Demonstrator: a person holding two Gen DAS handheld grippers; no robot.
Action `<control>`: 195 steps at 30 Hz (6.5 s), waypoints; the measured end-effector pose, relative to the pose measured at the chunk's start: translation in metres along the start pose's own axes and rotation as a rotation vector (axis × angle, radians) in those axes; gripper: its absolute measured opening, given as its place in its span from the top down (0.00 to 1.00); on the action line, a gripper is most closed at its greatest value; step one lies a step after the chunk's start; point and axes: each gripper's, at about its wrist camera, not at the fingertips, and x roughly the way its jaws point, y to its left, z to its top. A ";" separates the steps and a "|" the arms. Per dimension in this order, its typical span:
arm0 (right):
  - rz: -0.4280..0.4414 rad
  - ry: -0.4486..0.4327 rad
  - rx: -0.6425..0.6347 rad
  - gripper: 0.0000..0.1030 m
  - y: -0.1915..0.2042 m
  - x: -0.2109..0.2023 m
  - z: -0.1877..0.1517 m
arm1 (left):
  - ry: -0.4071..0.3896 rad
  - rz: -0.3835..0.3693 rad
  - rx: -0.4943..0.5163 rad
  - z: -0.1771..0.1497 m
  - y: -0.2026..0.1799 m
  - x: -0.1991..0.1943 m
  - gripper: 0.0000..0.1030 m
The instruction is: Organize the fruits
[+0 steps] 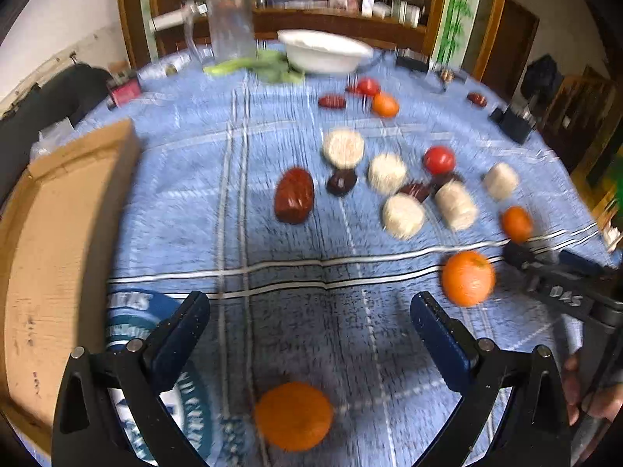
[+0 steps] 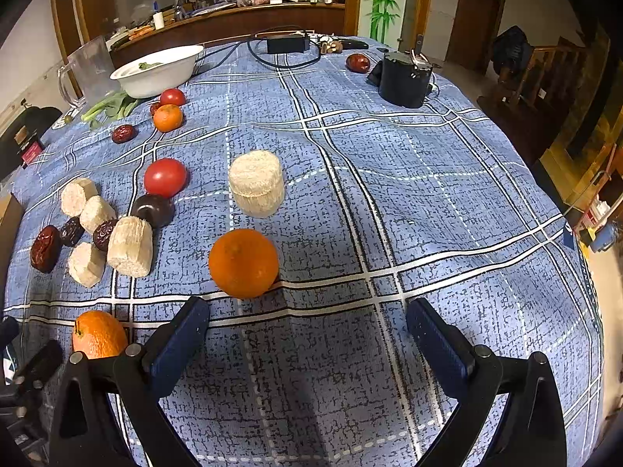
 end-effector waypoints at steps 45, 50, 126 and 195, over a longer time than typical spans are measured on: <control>0.131 -0.267 0.058 0.01 0.030 -0.130 -0.101 | -0.377 0.000 0.024 -0.065 0.017 -0.155 0.00; 0.131 -0.256 0.060 0.01 0.030 -0.125 -0.100 | -0.356 -0.006 0.022 -0.064 0.017 -0.147 0.00; 0.310 -0.017 -0.107 0.63 0.078 -0.044 -0.039 | 0.027 -0.169 0.095 -0.037 0.030 -0.020 0.71; 0.530 -0.071 -0.426 0.47 0.319 -0.079 0.018 | -0.054 0.001 -0.299 0.053 0.268 -0.078 0.31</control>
